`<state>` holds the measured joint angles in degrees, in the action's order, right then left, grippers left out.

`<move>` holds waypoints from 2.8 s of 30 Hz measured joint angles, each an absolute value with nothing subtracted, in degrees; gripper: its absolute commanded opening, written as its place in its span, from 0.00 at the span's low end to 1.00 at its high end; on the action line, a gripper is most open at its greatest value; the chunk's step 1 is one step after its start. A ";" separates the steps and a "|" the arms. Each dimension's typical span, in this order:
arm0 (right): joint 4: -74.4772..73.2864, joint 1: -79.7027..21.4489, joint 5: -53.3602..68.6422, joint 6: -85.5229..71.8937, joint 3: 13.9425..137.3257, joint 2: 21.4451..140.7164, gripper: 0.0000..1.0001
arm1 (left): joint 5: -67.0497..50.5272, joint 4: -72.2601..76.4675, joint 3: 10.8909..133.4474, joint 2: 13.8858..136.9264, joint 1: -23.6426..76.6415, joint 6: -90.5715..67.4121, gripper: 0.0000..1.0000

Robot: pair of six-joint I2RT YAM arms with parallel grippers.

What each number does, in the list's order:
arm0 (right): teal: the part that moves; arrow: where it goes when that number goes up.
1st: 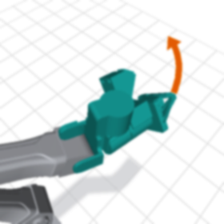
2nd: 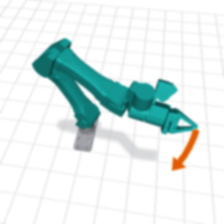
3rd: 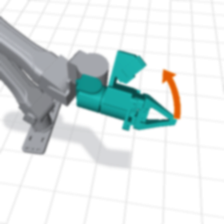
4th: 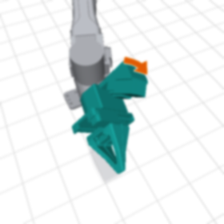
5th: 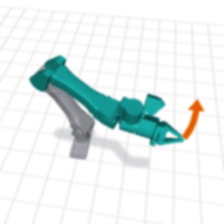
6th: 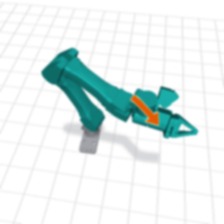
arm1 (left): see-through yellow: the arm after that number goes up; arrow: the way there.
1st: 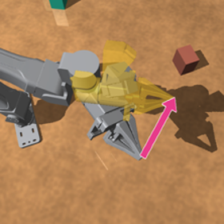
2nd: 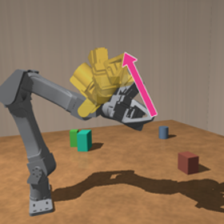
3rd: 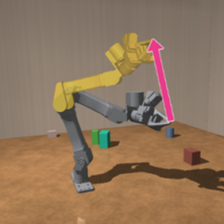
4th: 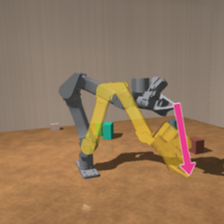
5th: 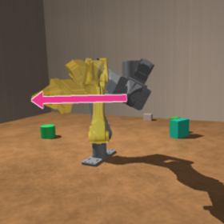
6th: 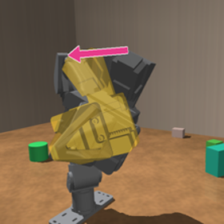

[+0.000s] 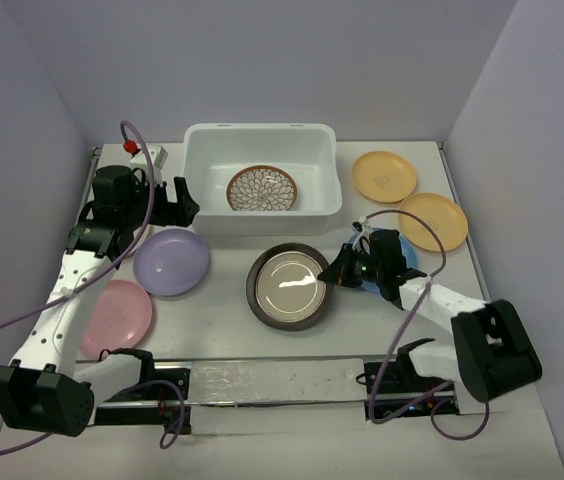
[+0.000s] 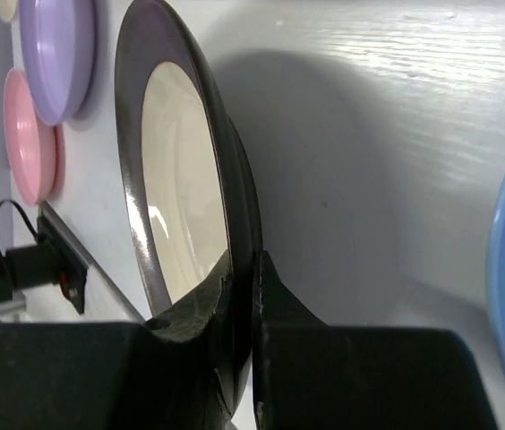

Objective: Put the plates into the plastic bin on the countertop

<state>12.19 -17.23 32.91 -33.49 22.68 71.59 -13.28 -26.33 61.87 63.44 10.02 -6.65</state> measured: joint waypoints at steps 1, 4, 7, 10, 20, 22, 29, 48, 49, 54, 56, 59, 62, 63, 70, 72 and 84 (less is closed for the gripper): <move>10.17 -17.33 32.95 -32.22 22.63 69.19 0.00 | -13.14 -26.35 61.90 63.53 9.91 -6.74 0.99; 4.82 -17.81 33.69 -28.60 22.68 62.15 0.00 | -13.04 -26.46 62.57 64.41 9.21 -7.38 0.99; -1.02 -18.42 35.37 -24.50 24.40 56.60 0.00 | -12.94 -26.40 63.95 65.80 8.22 -8.27 0.99; -5.96 -19.13 37.17 -21.62 28.40 54.18 0.00 | -13.06 -26.37 65.48 66.97 7.27 -9.23 0.99; -9.03 -20.60 39.84 -23.10 59.21 65.12 0.00 | -13.75 -26.40 74.85 69.94 4.56 -10.56 0.99; -7.58 -20.51 39.12 -24.36 67.03 71.25 0.00 | -13.72 -26.31 76.08 70.16 3.38 -10.55 0.99; -10.89 -18.79 33.24 -27.84 92.02 95.06 0.00 | -12.95 -25.91 76.75 70.64 1.53 -11.02 0.99; -15.53 -16.73 26.84 -34.28 102.86 123.77 0.00 | -11.43 -25.67 74.81 70.30 -1.23 -12.39 0.99; -15.57 -16.73 26.59 -34.29 103.01 124.18 0.00 | -11.34 -25.67 74.81 70.29 -1.23 -12.44 0.99; -16.03 -16.73 26.21 -34.14 105.54 126.87 0.00 | -10.99 -25.71 74.80 70.02 -1.42 -12.40 0.99; -16.09 -16.73 26.01 -33.97 107.06 128.23 0.00 | -10.95 -25.75 74.74 69.91 -1.67 -12.40 0.99; -16.52 -16.73 25.88 -33.84 108.94 129.86 0.00 | -10.92 -25.92 74.69 69.87 -2.14 -12.38 0.99; -17.49 -16.73 26.06 -34.41 110.51 131.49 0.00 | -10.92 -25.96 74.63 69.87 -2.52 -12.36 0.99; -17.88 -16.73 26.06 -34.82 110.69 131.78 0.00 | -10.96 -25.96 74.63 69.87 -2.69 -12.32 0.99; -21.09 -16.73 25.10 -35.63 111.75 131.85 0.25 | -10.98 -25.98 74.59 69.87 -3.95 -11.63 0.99; -22.73 -16.73 23.93 -35.14 112.15 131.85 0.27 | -11.07 -25.98 74.59 69.87 -4.35 -11.55 0.99; -29.03 -17.48 15.78 -31.19 112.20 131.85 0.54 | -12.24 -25.96 74.59 70.30 -5.48 -11.55 0.99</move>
<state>-29.03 -17.48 15.78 -31.19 112.20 131.85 -12.24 -25.96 74.59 70.30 -5.48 -11.55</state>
